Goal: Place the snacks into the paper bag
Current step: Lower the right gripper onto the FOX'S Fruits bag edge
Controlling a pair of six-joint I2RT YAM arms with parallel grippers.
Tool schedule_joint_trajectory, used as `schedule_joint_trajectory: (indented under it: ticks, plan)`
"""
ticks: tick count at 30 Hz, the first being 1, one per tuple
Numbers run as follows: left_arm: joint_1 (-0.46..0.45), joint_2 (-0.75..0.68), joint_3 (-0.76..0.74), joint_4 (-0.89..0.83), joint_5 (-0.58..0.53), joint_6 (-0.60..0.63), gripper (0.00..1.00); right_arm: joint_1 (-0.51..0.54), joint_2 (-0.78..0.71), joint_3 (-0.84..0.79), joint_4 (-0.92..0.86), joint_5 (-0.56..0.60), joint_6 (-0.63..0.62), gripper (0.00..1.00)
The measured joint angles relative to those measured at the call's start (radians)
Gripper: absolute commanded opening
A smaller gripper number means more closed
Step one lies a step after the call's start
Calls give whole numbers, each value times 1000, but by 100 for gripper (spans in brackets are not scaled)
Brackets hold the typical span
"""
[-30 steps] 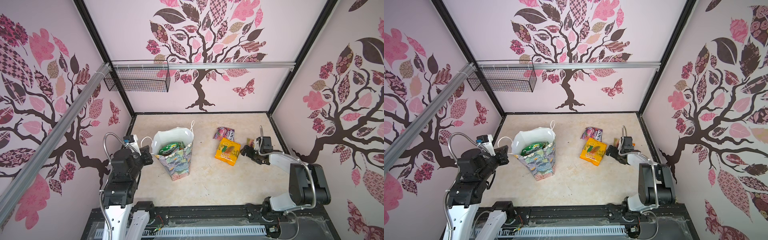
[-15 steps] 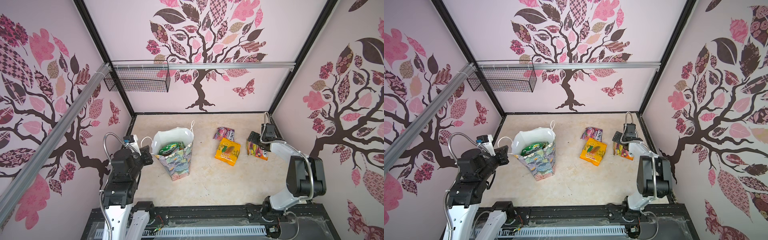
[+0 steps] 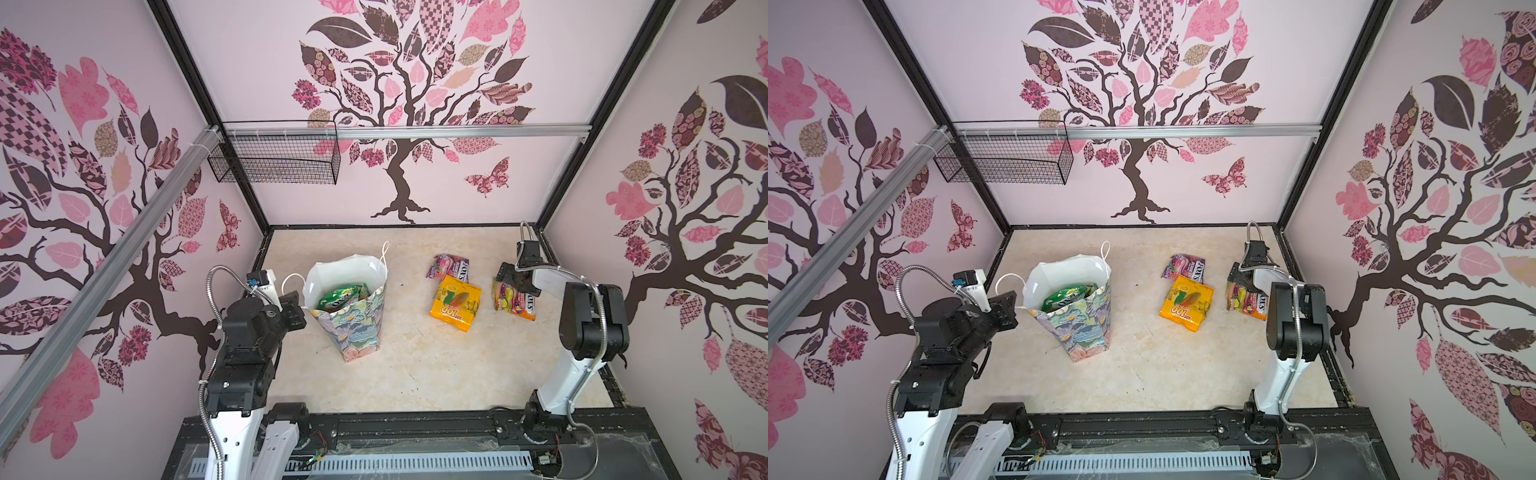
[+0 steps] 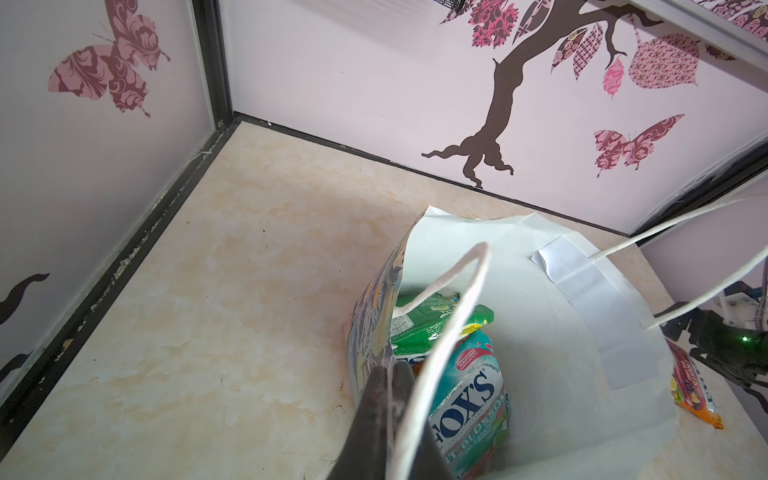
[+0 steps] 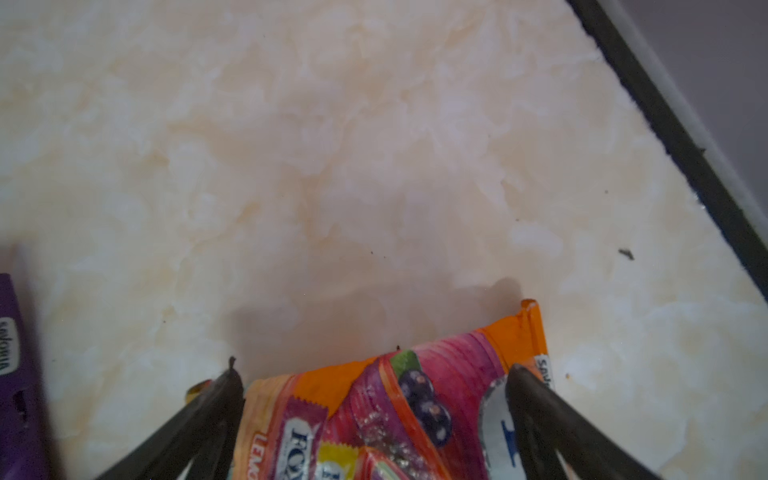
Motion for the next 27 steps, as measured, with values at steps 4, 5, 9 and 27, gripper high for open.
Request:
schedule_joint_trajectory:
  ticks: [4, 5, 9, 27]
  plan:
    - [0, -4, 0, 0, 0, 1, 9, -2, -3, -16, -3, -26, 5, 100]
    - [0, -6, 0, 0, 0, 2, 9, -2, -5, -19, -3, -39, 6, 100]
    - [0, -11, 0, 0, 0, 3, 9, -2, -43, -76, 21, -90, 19, 100]
    - [0, -16, 0, -1, -7, 2, 9, 76, -573, -607, 133, -415, 149, 95]
